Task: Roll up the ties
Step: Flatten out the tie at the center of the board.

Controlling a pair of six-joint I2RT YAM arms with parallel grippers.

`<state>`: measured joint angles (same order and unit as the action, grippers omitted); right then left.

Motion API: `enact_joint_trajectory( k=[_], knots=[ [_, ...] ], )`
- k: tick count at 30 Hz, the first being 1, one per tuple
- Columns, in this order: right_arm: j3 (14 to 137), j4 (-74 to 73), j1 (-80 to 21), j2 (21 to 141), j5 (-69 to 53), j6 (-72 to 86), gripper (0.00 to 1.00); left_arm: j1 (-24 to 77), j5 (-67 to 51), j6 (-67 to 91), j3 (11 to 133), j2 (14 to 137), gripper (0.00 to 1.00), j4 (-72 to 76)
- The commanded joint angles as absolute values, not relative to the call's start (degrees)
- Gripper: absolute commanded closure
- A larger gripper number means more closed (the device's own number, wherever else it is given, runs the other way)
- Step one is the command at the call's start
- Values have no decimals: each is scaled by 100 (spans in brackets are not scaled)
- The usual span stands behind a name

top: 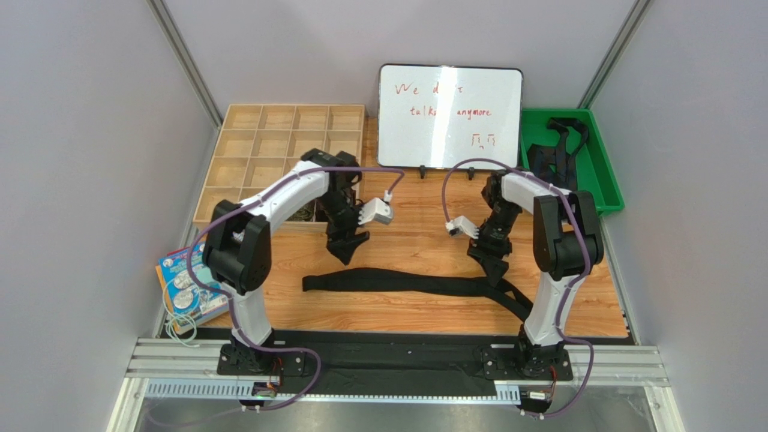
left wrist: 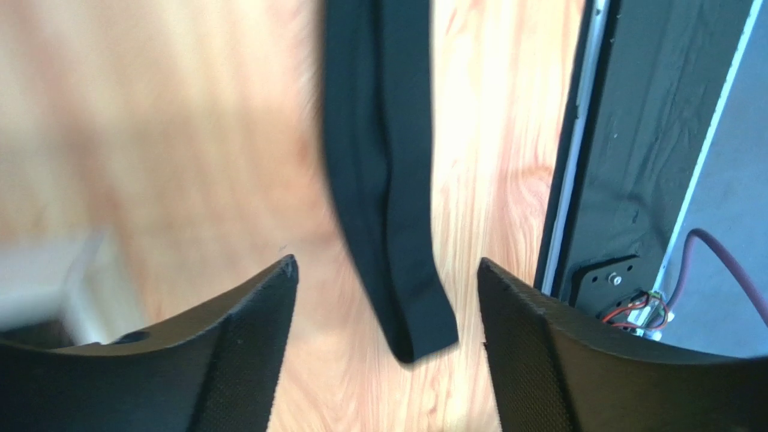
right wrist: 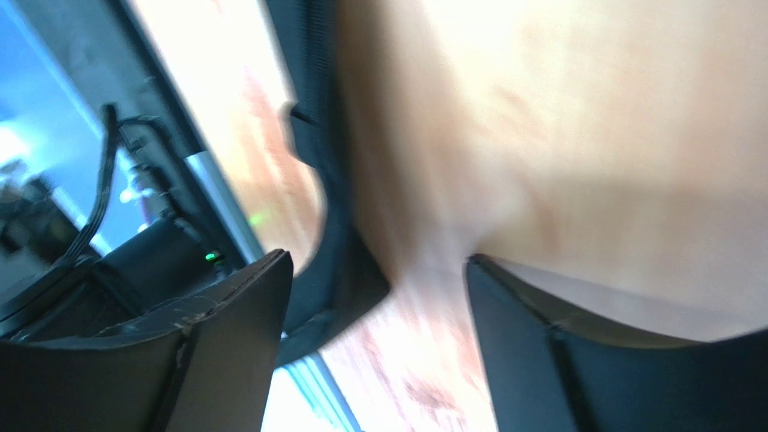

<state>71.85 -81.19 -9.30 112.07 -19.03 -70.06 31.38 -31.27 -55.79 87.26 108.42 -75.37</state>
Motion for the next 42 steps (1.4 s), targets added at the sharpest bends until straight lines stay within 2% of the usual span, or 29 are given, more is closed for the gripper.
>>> enact_joint_trajectory(
  k=[1,2,3,7,10,19,21,22,24,25,26,27,28,29,32,36,38,39,40,42],
  knots=[
    [7540,-8702,-668,10497,-2012,-6672,21,2760,-3279,-5616,8065,9723,17,-7666],
    [7524,-8640,-659,10285,-2126,-6471,21,2751,-3122,-5608,7746,9138,16,-7464],
    [7480,-8553,-668,10101,-2379,-6356,20,2751,-3051,-5555,7125,8810,1,-6975],
    [6823,-7833,-817,9091,-2269,-5741,18,2760,-2498,-5502,5821,7159,0,-5715],
    [6269,-7199,-809,8764,-1664,-5520,15,2777,-2216,-5650,5143,6620,1,-4923],
    [5116,-6558,-571,8279,-582,-5519,15,3331,-1206,-5985,4087,6767,1,-3781],
    [4992,-6382,-536,8401,-440,-5624,18,3340,-1108,-6038,4017,7012,1,-3666],
    [5018,-6398,-449,8489,-448,-5686,21,3340,-986,-6090,4017,7109,1,-3595],
    [5211,-6547,-282,8839,-483,-5896,46,3340,-879,-6161,4025,7407,6,-3542],
    [5342,-6661,-238,8998,-553,-6011,76,3340,-748,-6205,4043,7496,10,-3481],
    [5457,-7028,-168,9139,-615,-6168,88,3322,-730,-6266,4060,7575,20,-3480],
    [5710,-7275,-54,9262,-685,-6309,96,3287,-747,-6328,4095,7741,27,-3524],
    [5835,-7634,-44,9551,-886,-6780,100,3252,-782,-6354,4122,7821,36,-3603],
    [5949,-8403,147,9684,-1001,-7020,100,3200,-852,-6415,4218,7883,53,-3673],
    [6161,-9139,421,10159,-1073,-7602,100,2919,-1089,-6547,4481,8024,72,-4016],
    [6213,-8861,580,10625,-651,-7673,98,2690,-1362,-6801,4632,8068,90,-4411],
    [6485,-8589,615,11002,-536,-7464,88,2681,-1511,-6899,4649,8068,95,-4684],
    [6626,-8500,650,11108,-519,-7349,79,2681,-1581,-6995,4649,8068,95,-4754],
    [6766,-8412,668,11162,-519,-7191,58,2681,-1695,-6987,4641,8068,94,-4833],
    [7276,-8454,790,11101,-650,-7006,21,2681,-1714,-6865,4719,8121,81,-4851]
  ],
)
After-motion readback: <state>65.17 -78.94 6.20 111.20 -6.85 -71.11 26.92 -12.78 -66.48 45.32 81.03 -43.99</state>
